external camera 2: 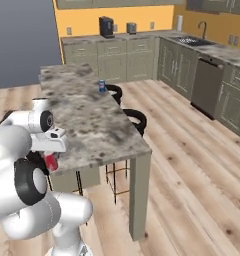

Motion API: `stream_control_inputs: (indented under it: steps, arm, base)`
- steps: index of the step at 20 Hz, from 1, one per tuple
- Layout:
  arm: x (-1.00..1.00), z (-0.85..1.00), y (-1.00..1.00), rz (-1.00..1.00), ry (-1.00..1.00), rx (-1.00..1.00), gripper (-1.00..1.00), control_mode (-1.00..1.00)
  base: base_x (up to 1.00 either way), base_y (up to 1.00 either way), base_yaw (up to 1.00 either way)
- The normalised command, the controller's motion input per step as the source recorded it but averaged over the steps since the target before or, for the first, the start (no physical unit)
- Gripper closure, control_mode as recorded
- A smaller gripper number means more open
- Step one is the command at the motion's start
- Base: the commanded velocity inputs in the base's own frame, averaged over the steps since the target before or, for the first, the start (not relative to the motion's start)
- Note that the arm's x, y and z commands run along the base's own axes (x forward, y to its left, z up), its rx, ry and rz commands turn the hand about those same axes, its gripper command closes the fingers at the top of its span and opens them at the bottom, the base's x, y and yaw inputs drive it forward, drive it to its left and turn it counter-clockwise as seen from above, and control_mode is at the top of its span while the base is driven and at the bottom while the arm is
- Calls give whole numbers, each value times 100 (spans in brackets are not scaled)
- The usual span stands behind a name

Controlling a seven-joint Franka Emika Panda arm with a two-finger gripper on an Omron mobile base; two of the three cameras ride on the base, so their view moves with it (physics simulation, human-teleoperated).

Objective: Four empty soda cans are scattered around the kitchen. Gather all the cans and cluster them next to the stove for recycling.

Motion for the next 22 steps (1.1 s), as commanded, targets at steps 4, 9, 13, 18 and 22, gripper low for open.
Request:
stream_control_inputs:
  steps: [4, 9, 13, 18, 22]
  arm:
    - [0, 0, 0, 0, 0, 0, 100, 100]
    - [0, 0, 0, 0, 0, 0, 100, 100]
    - [0, 0, 0, 0, 0, 0, 100, 100]
    - [0, 0, 0, 0, 0, 0, 100, 100]
    - [0, 0, 0, 0, 0, 0, 100, 100]
  base:
    - [-11, 40, 51]
    - [-10, 36, 59]
    - [-2, 45, 43]
    - [6, 56, 21]
    - [26, 63, 4]
